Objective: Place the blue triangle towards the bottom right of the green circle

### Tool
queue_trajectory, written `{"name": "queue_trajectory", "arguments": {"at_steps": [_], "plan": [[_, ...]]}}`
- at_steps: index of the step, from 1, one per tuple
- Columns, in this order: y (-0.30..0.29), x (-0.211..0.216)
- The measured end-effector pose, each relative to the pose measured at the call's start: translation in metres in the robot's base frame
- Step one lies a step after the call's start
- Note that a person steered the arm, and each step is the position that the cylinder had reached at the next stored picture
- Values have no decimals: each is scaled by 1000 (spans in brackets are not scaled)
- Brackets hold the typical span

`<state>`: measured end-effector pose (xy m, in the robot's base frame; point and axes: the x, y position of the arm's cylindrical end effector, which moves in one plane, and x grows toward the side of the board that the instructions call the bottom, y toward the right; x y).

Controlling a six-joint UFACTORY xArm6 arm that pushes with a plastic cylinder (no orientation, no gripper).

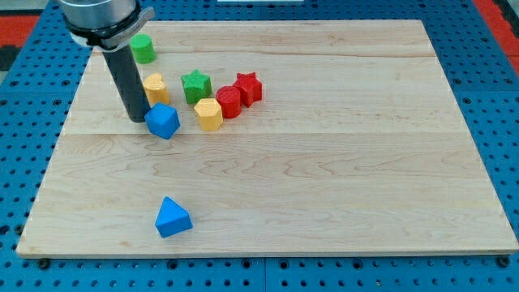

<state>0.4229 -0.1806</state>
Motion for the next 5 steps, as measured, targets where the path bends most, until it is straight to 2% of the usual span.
{"name": "queue_trajectory", "arguments": {"at_steps": [1,4,5], "plan": [[-1,38],[39,9],[66,39]]}}
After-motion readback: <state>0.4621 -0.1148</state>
